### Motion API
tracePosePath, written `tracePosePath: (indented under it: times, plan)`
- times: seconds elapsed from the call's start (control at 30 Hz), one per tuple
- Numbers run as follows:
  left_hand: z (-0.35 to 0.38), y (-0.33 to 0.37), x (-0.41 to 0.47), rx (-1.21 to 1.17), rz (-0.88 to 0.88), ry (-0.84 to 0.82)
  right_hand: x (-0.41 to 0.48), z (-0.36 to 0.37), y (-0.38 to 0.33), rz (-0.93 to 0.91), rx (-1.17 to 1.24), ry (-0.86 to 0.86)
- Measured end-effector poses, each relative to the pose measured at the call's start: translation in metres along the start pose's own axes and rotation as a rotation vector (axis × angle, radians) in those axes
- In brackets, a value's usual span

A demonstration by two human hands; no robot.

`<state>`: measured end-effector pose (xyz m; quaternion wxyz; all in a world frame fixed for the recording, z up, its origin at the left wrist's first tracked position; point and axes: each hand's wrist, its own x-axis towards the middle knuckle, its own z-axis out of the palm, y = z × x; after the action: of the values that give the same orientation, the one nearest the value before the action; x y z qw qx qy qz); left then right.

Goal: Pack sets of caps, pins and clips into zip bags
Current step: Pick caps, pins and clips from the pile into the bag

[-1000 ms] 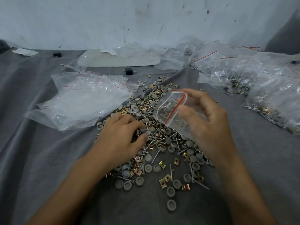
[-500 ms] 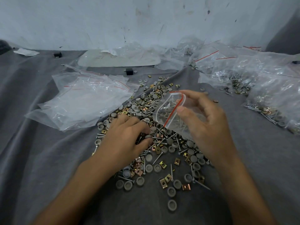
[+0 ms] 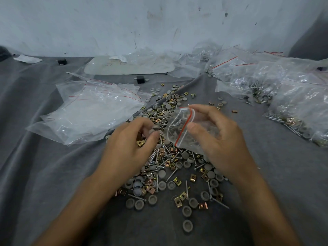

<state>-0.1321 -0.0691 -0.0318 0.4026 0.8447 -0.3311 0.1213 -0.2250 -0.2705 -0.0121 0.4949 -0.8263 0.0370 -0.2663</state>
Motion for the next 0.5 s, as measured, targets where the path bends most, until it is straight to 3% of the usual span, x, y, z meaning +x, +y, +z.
tracePosePath:
  times: [0.3, 0.5]
  plan:
    - [0.0058, 0.0083, -0.0015, 0.065, 0.178, -0.036, -0.0031, 0.0067, -0.0011, -0.065, -0.162, -0.108]
    - [0.0028, 0.0093, 0.0002, -0.030, 0.095, -0.010, -0.0025, 0.0041, 0.0010, -0.064, -0.140, -0.077]
